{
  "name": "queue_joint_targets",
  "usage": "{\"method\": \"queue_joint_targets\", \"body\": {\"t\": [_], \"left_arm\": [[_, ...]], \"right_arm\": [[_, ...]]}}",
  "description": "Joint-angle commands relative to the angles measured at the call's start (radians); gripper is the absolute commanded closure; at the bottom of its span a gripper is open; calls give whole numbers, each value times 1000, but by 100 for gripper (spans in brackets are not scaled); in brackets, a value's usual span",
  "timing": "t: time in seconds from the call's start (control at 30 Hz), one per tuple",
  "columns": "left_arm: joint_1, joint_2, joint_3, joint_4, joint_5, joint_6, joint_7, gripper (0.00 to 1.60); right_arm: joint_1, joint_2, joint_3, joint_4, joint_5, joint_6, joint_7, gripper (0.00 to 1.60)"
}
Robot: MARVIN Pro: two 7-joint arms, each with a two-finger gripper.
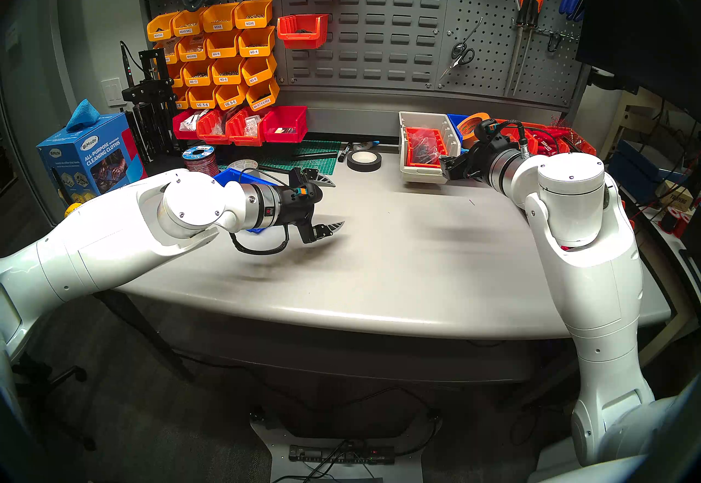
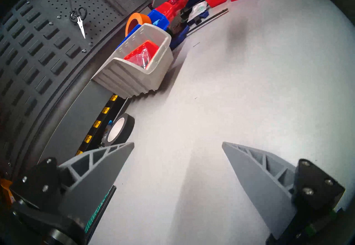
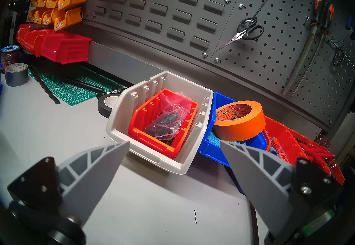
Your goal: Hang all the unorganized tool boxes onto the wall
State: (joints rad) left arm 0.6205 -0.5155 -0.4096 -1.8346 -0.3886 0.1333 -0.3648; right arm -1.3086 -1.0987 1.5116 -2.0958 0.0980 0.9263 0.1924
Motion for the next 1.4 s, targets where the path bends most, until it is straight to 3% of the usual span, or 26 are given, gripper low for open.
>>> {"method": "queue_joint_targets", "body": {"t": [0.0, 0.3, 0.33, 0.4, 0.43, 0.53, 0.83, 1.03, 1.37], "left_arm": [[-24, -1, -17, -5, 6, -2, -6, 0], [-19, -3, -24, -5, 10, 0, -10, 0], [-6, 1, -30, -1, 4, -42, 6, 0], [-25, -2, -15, -8, 34, 27, -15, 0], [-15, -8, -25, 2, -3, 27, -6, 0], [-10, -17, -29, 10, -3, 55, 31, 0], [11, -27, -65, 21, -107, 125, 108, 0], [12, -32, -76, 15, -141, 193, 150, 0], [18, -40, -84, 9, -170, 245, 203, 0]], "right_arm": [[13, -2, 2, -9, 1, -3, 1, 0], [13, -2, 2, -9, 1, -3, 0, 0], [13, -2, 2, -9, 2, -3, 0, 0], [13, -2, 2, -9, 2, -3, 0, 0], [13, -2, 2, -9, 2, -3, 0, 0], [13, -2, 2, -9, 2, -3, 0, 0], [13, -2, 2, -9, 2, -3, 0, 0], [13, -2, 2, -9, 2, -3, 0, 0], [13, -2, 2, -9, 2, -3, 0, 0]]}}
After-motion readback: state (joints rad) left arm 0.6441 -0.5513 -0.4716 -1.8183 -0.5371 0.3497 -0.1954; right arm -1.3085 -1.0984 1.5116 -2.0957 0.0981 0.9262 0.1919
